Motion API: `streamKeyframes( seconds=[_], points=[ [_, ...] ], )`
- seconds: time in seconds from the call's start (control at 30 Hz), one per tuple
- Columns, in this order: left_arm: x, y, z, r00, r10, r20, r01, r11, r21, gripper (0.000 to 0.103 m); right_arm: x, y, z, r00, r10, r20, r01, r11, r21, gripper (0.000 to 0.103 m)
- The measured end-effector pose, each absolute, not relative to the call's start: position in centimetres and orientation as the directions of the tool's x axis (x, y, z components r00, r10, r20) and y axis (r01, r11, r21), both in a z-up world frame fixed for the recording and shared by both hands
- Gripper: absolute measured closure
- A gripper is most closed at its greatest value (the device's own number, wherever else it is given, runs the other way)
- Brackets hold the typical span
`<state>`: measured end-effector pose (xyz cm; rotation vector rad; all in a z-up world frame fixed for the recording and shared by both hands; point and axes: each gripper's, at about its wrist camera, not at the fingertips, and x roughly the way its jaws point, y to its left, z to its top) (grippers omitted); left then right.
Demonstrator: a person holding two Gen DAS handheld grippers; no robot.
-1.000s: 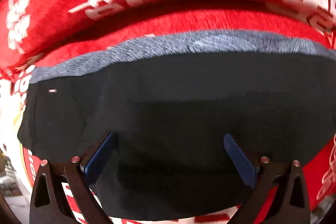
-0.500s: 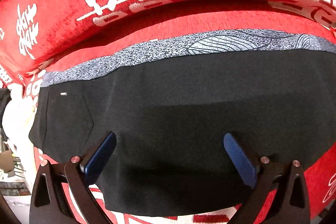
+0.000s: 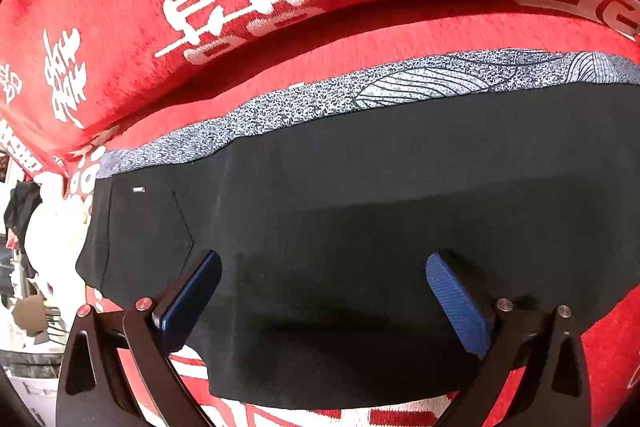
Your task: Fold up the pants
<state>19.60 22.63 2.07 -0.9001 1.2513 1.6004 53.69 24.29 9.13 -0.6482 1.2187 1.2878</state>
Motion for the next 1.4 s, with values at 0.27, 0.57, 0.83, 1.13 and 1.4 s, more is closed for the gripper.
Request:
streamKeyframes(
  seconds=[0.27,0.57,0.83,1.13,1.4],
  points=[
    [19.8,22.6,2.0,-0.354,0.214,-0.911,-0.935,-0.093,0.342,0.000,58.3,26.2,7.7,-0.088,0.331,-0.939,-0.915,0.346,0.207,0.097],
    [19.8,22.9,2.0,-0.346,0.206,-0.915,-0.938,-0.085,0.336,0.000,59.4,25.6,7.1,-0.123,0.313,-0.942,-0.891,0.382,0.243,0.088],
    [19.8,22.8,2.0,-0.346,0.208,-0.915,-0.938,-0.089,0.335,0.000,58.1,22.3,6.6,-0.208,0.278,-0.938,-0.876,0.374,0.305,0.088],
    [19.7,22.8,2.0,-0.344,0.203,-0.917,-0.939,-0.095,0.332,0.000,55.7,21.0,5.7,-0.300,0.266,-0.916,-0.847,0.367,0.384,0.060],
    [20.9,23.1,2.9,-0.304,0.207,-0.930,-0.953,-0.075,0.295,0.000,55.7,21.3,5.9,-0.308,0.279,-0.910,-0.836,0.376,0.398,0.059]
  ],
)
